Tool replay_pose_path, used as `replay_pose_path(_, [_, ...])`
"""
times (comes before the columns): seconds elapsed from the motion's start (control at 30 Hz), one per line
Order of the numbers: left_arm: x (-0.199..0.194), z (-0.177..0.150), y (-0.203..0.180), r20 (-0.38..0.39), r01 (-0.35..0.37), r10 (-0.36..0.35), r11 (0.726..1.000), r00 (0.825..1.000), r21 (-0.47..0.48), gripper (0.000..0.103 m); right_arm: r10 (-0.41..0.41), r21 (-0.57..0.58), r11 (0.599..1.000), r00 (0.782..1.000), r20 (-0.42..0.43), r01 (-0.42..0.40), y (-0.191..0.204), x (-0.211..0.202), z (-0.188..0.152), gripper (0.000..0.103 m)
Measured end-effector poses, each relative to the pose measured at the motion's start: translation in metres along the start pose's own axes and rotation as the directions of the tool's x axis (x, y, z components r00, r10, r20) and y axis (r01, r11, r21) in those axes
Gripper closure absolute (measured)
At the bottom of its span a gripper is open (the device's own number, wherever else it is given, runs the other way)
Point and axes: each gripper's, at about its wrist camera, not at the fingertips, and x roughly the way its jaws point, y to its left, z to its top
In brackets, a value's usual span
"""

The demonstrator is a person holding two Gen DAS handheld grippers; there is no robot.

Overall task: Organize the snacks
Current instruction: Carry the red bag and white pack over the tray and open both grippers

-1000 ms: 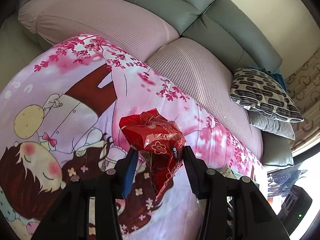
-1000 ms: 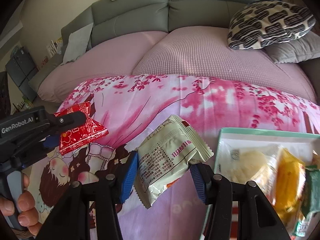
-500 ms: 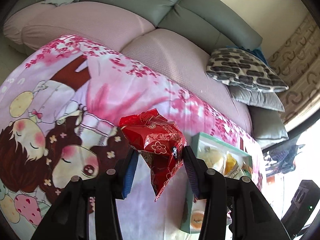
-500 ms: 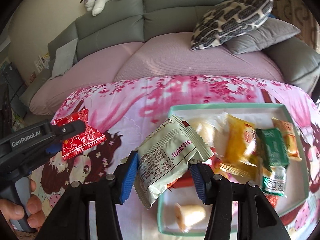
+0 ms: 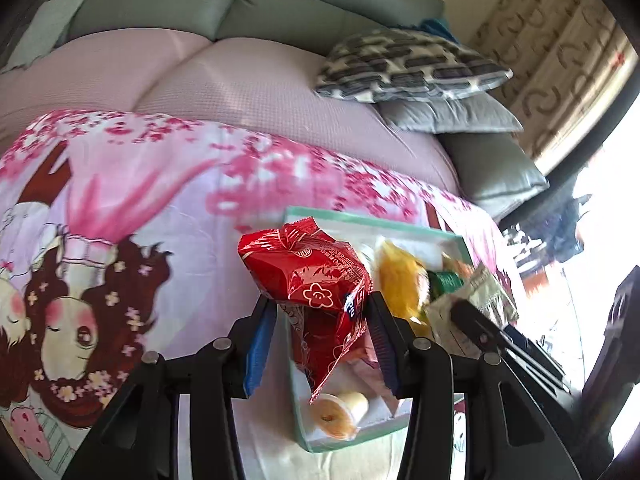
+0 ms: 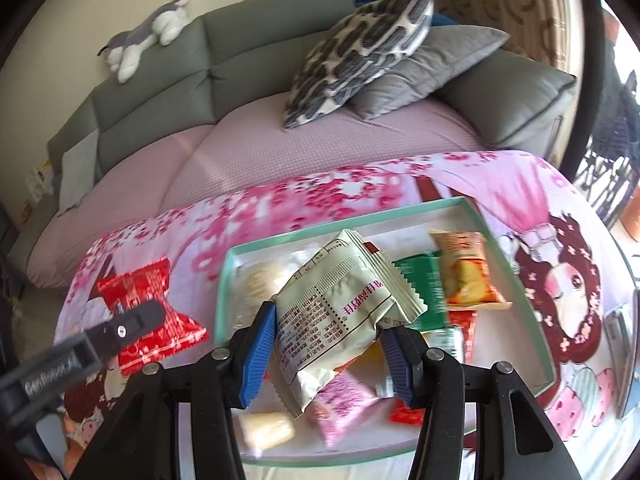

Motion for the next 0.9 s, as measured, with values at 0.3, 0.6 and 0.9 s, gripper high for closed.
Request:
replay_pose_path(0.3, [0.035,0.013,-0.034,-0.063,0.08,-0.077,0.996,0.995,0.047,0.055,0.003,0.025,1.0,0.999,-0.036,-0.002,-0.017,0.009,-0.001,0.049])
replay_pose_path(0.6, [0.062,0.011,-0.043,-0.148,0.152,-0.148,0.988,0.978,0.011,0.051,-0.007,0.035,0.999,0.998,-0.067,0.009,-0.024,0.016,-0.003,0.05])
replay_pose_path(0.9, [0.044,0.003,-0.038,-0.148,0.122,-0.119,0.992,0.982,0.013,0.034,-0.017,0.024,1.0,0.997,-0.077,0.019,-0.022,0.013,-0.004,0.041])
